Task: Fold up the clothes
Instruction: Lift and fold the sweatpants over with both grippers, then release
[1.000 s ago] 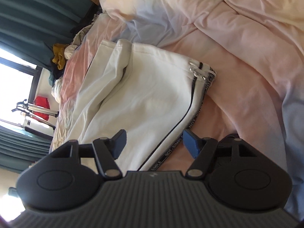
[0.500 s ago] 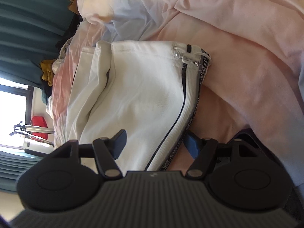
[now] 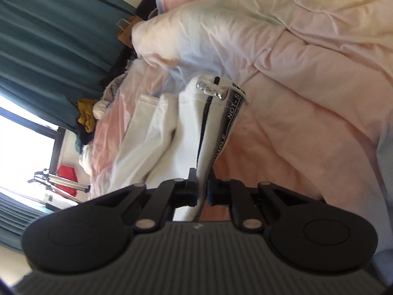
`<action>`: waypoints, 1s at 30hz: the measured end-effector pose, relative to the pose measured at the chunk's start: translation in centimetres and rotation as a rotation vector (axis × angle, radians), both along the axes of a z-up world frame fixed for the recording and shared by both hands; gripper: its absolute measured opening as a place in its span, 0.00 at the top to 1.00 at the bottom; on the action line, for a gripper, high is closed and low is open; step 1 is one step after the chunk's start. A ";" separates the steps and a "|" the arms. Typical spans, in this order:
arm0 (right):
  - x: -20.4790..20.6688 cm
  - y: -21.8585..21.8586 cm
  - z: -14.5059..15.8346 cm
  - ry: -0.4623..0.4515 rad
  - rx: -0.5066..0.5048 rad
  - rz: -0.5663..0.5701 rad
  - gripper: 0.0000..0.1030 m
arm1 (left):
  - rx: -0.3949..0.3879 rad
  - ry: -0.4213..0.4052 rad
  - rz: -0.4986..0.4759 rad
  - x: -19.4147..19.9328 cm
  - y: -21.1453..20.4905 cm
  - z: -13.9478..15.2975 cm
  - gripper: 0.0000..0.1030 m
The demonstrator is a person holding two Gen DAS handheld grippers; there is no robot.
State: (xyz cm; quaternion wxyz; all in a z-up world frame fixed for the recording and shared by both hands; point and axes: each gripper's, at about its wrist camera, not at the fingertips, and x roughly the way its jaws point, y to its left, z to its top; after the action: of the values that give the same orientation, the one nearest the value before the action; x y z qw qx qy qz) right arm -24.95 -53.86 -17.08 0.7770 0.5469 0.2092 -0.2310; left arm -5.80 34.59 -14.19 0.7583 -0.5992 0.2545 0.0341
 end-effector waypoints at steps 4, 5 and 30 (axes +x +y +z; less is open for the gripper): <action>2.6 -0.7 3.2 -0.060 -0.046 0.043 0.91 | 0.024 -0.006 -0.019 2.1 -0.2 2.5 0.93; 3.5 -0.9 4.0 -0.074 -0.059 0.049 0.91 | 0.036 -0.008 -0.025 2.8 -0.4 3.3 0.93; 41.3 -8.1 -4.7 0.110 -0.266 0.134 0.89 | 0.294 0.256 -0.166 43.2 -9.6 -2.9 0.85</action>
State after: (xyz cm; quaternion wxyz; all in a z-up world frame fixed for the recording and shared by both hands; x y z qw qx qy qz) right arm 16.38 -61.98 -21.80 0.8437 0.4106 0.2547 -0.2339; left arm 37.38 25.01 -17.08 0.7992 -0.4500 0.3896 0.0838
